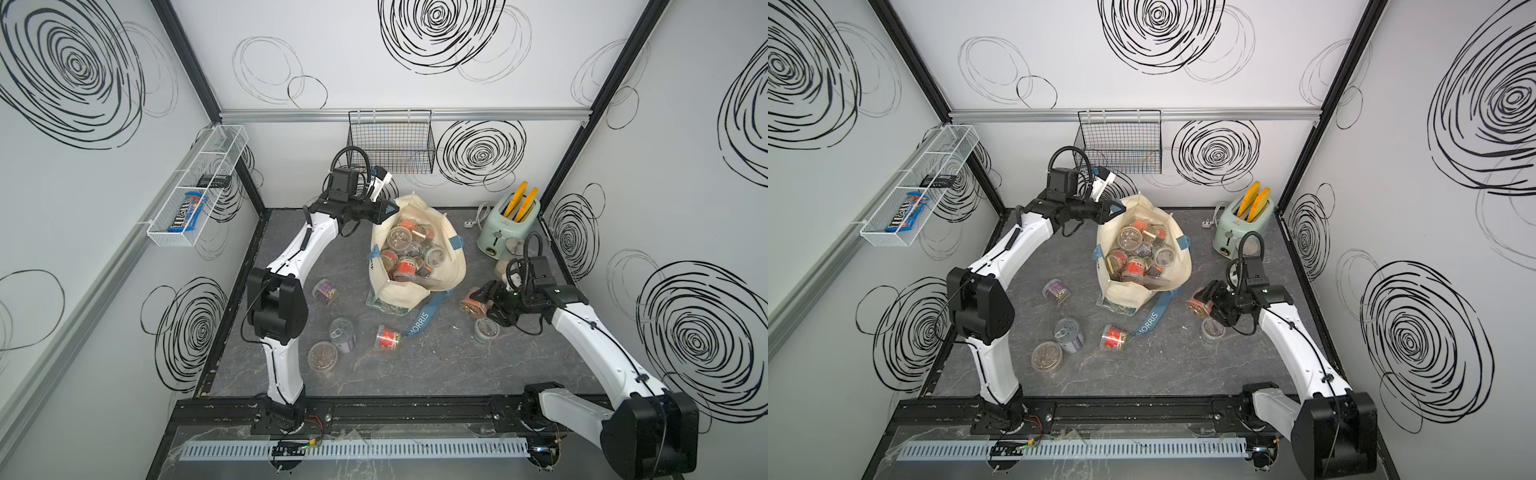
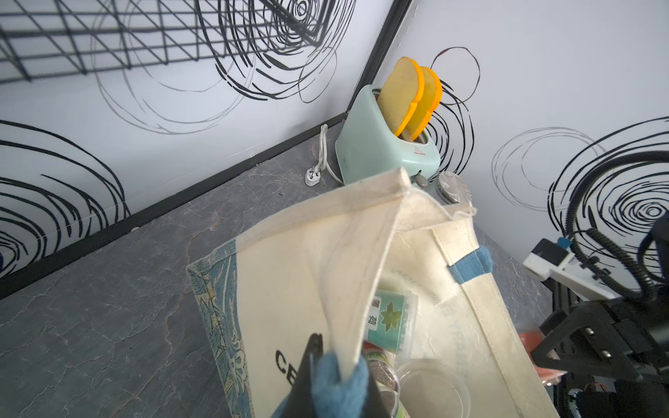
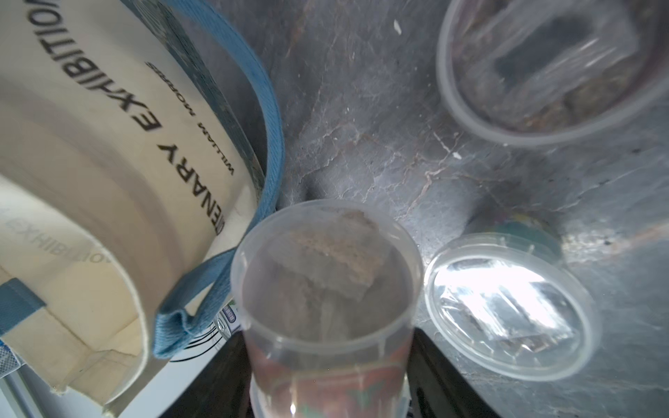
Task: Take out the seed jars from the canvas bag
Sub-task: Place the seed jar at the center of the board.
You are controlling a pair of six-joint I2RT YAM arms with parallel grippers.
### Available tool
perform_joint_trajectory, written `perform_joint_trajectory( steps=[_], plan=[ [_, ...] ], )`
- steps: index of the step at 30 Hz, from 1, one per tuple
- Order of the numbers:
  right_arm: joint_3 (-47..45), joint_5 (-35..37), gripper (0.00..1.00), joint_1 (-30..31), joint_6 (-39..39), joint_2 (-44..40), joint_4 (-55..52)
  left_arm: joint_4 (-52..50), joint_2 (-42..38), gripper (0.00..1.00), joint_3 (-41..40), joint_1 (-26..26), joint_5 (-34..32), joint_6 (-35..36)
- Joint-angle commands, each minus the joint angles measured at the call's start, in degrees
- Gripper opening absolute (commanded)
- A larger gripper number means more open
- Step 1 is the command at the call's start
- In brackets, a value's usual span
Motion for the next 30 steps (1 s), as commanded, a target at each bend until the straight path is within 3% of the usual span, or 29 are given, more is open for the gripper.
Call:
perform_joint_trajectory(
  steps=[1, 12, 30],
  plan=[
    [1.7, -4.4, 0.67, 1.9, -2.4, 3.0, -2.3, 7.8, -0.1, 0.00, 0.3, 0.6, 4.3, -0.8],
    [-1.6, -5.1, 0.67, 15.7, 2.4, 8.1, 1.2, 8.8, 0.6, 0.00, -0.1, 1.3, 4.8, -1.3],
    [-2.1, -2.1, 0.71, 15.6, -2.9, 15.5, 0.5, 10.0, 1.0, 0.00, -0.6, 1.7, 5.6, -2.7]
  ],
)
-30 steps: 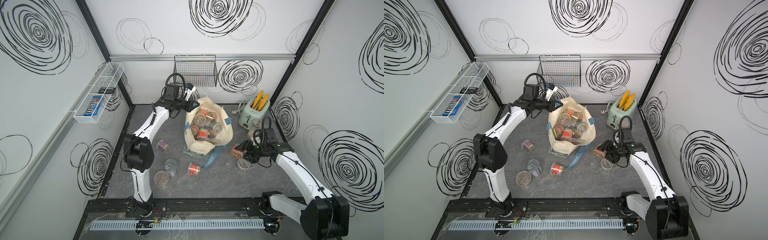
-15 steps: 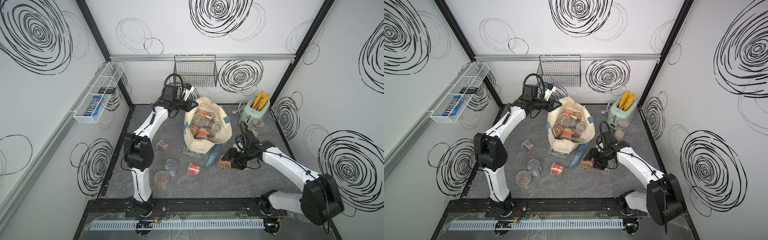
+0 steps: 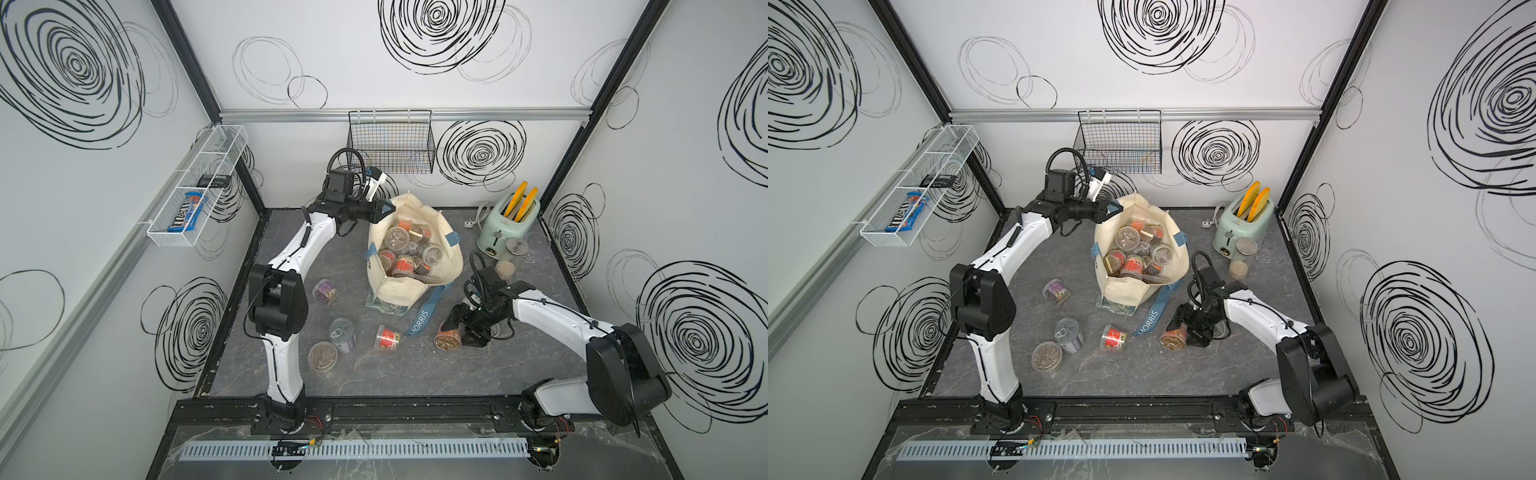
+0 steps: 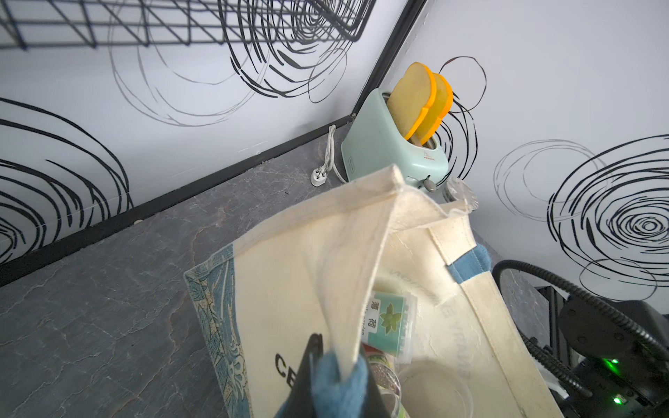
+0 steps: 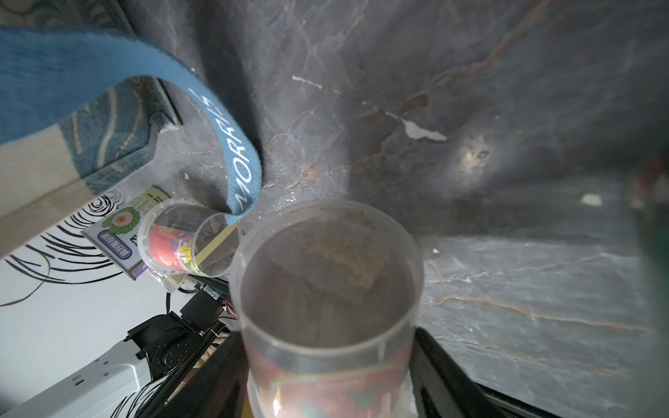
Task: Take out the seed jars from the canvas bag
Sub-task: Place the seed jar at the center of the board.
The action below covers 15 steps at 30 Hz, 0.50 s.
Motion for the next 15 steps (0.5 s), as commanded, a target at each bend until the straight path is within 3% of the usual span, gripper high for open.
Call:
perform_joint_trajectory(
  steps=[1, 15],
  plan=[
    [0.6, 1.8, 0.72, -0.7, -1.5, 0.6, -0.6, 7.6, -0.8, 0.00, -0.3, 0.3, 3.8, -0.6],
    [5.0, 5.6, 0.83, -2.7, -2.8, 0.5, -2.1, 7.4, -1.2, 0.00, -1.0, 1.0, 3.9, -0.5]
  ],
)
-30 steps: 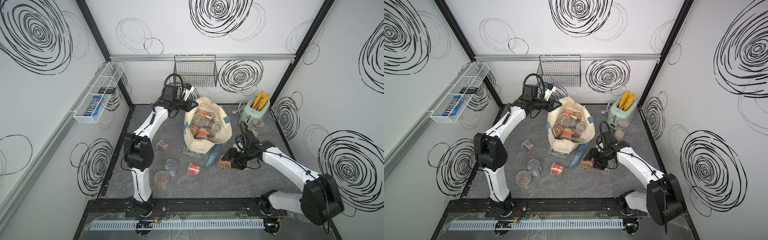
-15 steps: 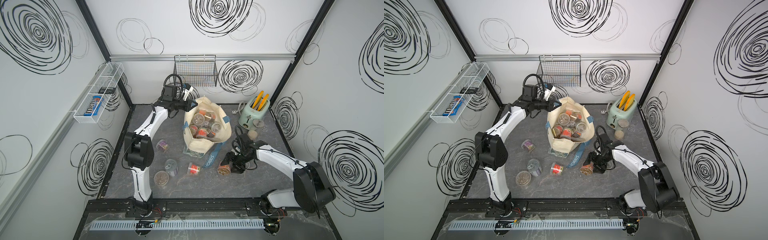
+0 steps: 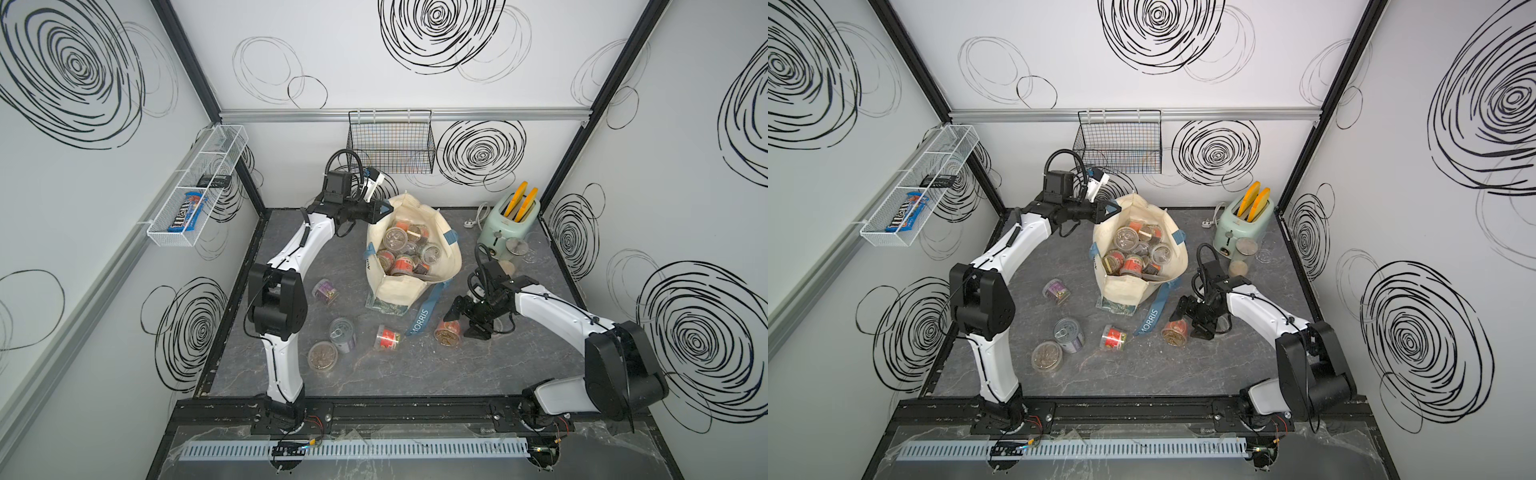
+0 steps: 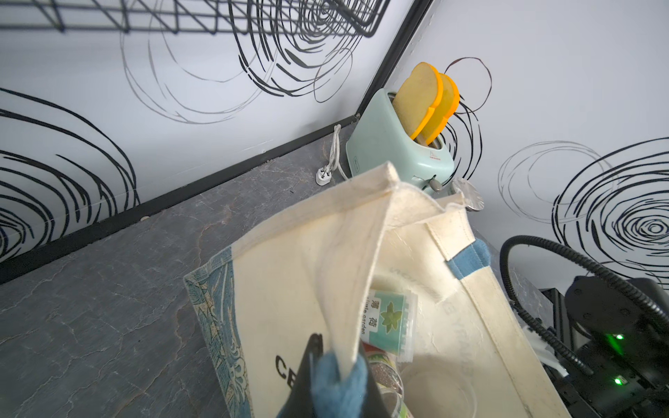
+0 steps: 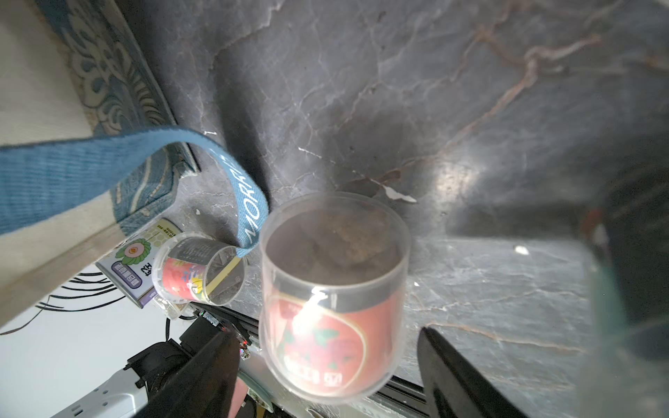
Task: Take out the seed jars from the canvas bag
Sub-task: Place the seed jar at the center of the board.
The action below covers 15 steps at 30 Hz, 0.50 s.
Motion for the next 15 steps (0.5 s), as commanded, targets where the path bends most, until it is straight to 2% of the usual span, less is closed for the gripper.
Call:
perform_joint_trajectory(
  steps=[1, 5, 10, 15],
  plan=[
    [2.4, 2.6, 0.83, 0.3, -1.1, -0.6, -2.5, 6.3, -1.2, 0.00, 0.2, 0.3, 3.7, -0.4],
    [6.1, 8.4, 0.85, 2.2, -5.3, -2.6, -5.2, 6.2, -1.3, 0.00, 0.1, 0.4, 3.8, -0.5],
    [9.7, 17.8, 0.88, 7.4, -18.1, -6.3, -6.1, 6.3, -1.3, 0.00, 0.2, 0.5, 3.8, -0.5],
    [9.7, 18.3, 0.90, 11.1, -33.0, -8.3, -4.7, 6.2, -1.3, 0.00, -0.1, 0.6, 3.9, -0.3]
  ],
)
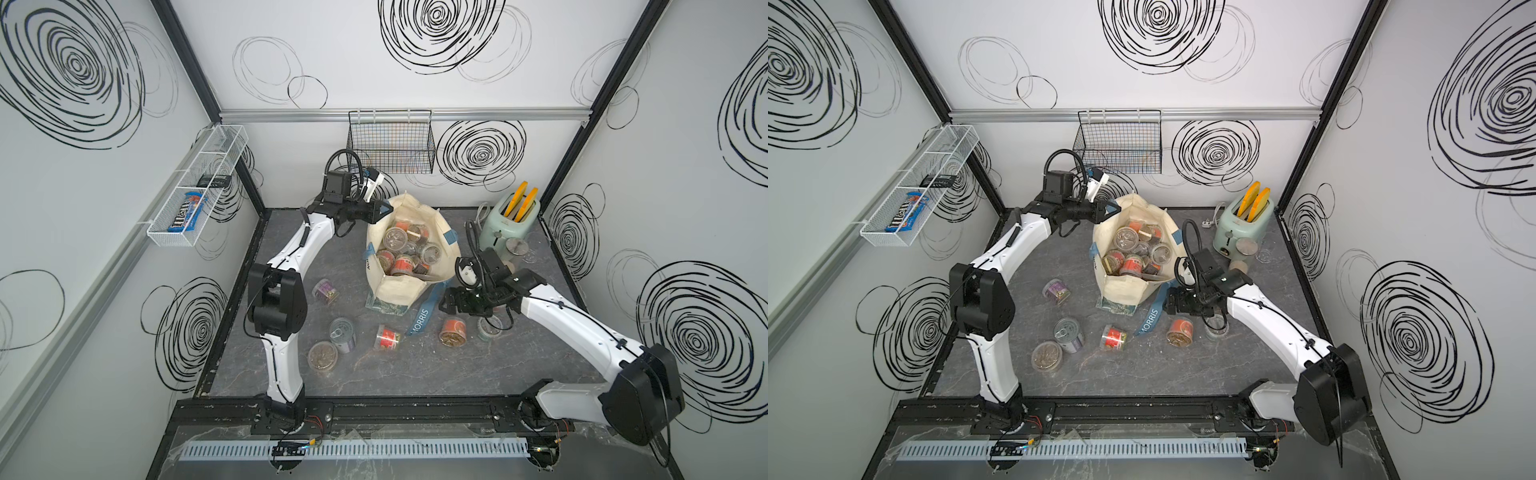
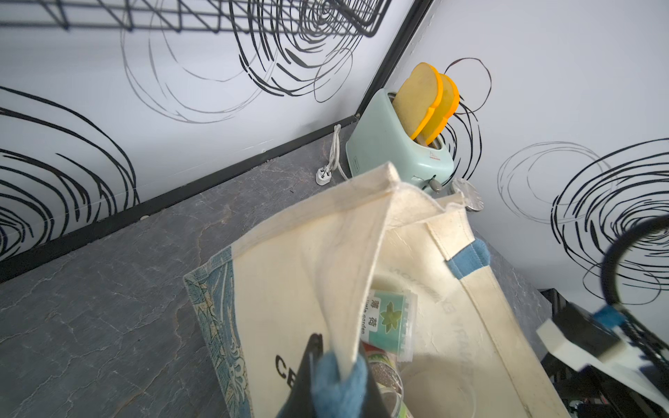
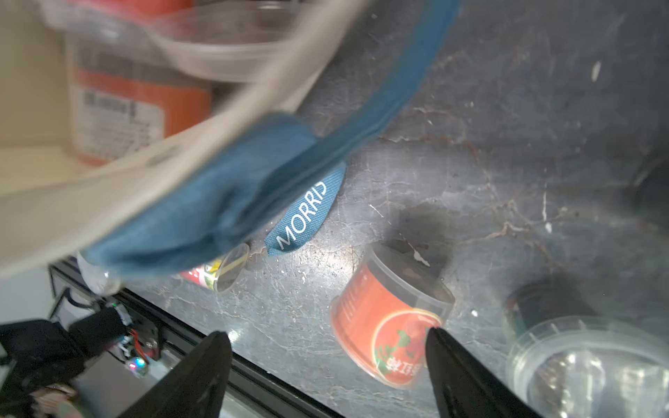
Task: Take out the seed jars from the canvas bag
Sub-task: Place the seed jar at the center of the board, then pick up the seed jar from the canvas bag.
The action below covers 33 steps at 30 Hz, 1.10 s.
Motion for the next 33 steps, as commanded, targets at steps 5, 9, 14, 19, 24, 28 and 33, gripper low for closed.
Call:
perform_joint_trajectory(
  steps=[5, 9, 14, 19, 24, 28, 33],
  plan=[
    [5.2, 4.4, 0.92, 3.9, -22.5, -0.1, -1.9, 6.1, -1.3, 0.00, -0.2, 0.8, 3.9, 0.0],
    [8.9, 14.8, 0.94, 3.9, -25.1, -0.3, -1.8, 6.0, -1.3, 0.00, -0.1, 1.1, 4.3, -0.2],
    [13.4, 20.5, 0.97, 1.9, -22.3, -1.5, 3.6, 5.9, -2.0, 0.00, 0.5, 0.8, 5.4, -1.2],
    [17.8, 4.7, 0.97, -6.0, -7.5, -0.1, 9.3, 6.0, -3.9, 0.00, -0.4, 0.1, 6.2, -0.3],
    [16.5, 2.3, 0.98, -2.5, -5.8, 2.4, 16.6, 7.0, -6.4, 0.00, -1.9, -0.9, 7.3, 1.0],
    [16.0, 8.2, 0.97, -1.0, -9.0, 6.6, 16.3, 7.3, -8.1, 0.00, -2.9, -1.5, 8.4, 2.4],
    [17.0, 14.5, 0.95, 2.8, -19.5, 11.1, 16.3, 6.6, -9.9, 0.00, -3.6, -2.4, 9.5, 3.8]
  ],
)
